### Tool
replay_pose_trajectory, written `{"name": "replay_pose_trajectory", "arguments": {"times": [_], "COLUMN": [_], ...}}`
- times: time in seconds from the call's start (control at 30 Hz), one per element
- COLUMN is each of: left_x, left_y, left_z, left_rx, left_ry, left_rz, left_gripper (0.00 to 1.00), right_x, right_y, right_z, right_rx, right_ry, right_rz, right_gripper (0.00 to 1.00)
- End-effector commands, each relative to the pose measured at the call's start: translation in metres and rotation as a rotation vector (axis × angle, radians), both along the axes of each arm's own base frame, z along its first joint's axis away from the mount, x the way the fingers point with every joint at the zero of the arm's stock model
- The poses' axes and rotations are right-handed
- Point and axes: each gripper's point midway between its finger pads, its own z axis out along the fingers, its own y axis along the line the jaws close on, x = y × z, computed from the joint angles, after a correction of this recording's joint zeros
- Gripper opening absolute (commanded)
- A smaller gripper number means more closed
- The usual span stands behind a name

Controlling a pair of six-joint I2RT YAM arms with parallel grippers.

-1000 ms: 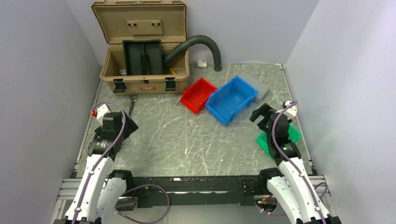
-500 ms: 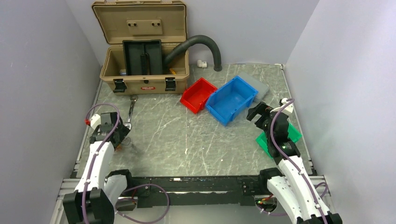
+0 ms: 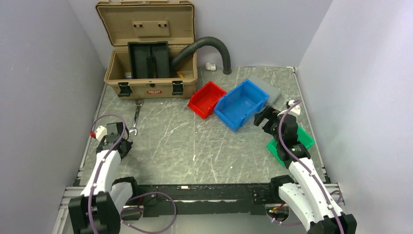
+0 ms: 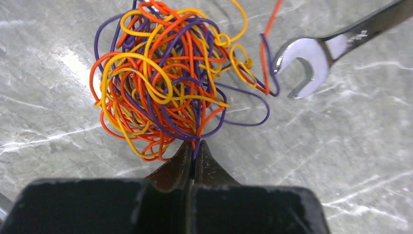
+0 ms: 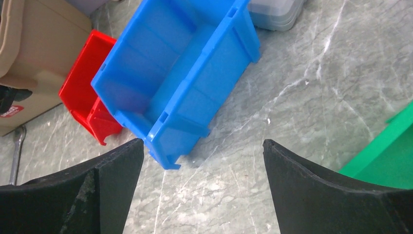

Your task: Untangle the cables

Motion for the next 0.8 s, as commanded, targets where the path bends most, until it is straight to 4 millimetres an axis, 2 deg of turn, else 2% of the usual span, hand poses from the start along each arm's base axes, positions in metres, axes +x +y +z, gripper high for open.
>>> {"name": "replay_pose_trajectory", "arguments": {"times": [0.0,0.17,0.37,0.5,0.57,0.67,0.77], "left_x": [0.007,0.001,-0.002,0.0,0.001,0.003,0.007], "left_y": [-0.006,-0.011,-0.031,-0.066,-0.084,-0.107,-0.128], "left_z": [0.023,0.062,0.128,0.179,0.198,0.22,0.23], "left_rx": [-0.004,0.027,0.052,0.015,-0.011,-0.053,-0.111], "left_ry": [-0.131,-0.265,-0.478,-0.66,-0.732,-0.81,-0.86], "left_rz": [-0.037,-0.088,-0.24,-0.449,-0.554,-0.691,-0.81], "left_gripper": [0.0,0.0,0.0,0.0,0.0,0.0,0.0], "right_x": [0.016,0.032,0.047,0.049,0.049,0.048,0.046], "right_y": [0.019,0.038,0.054,0.06,0.061,0.061,0.065], "right_z": [0.027,0.028,0.029,0.033,0.033,0.032,0.032], "right_rx": [0.051,0.078,0.101,0.109,0.103,0.088,0.083], "right_ry": [-0.077,-0.071,-0.063,-0.083,-0.089,-0.094,-0.09], "right_rz": [0.072,0.15,0.182,0.199,0.206,0.212,0.241], "right_gripper": [0.93,0.95,0.95,0.95,0.95,0.95,0.95]}}
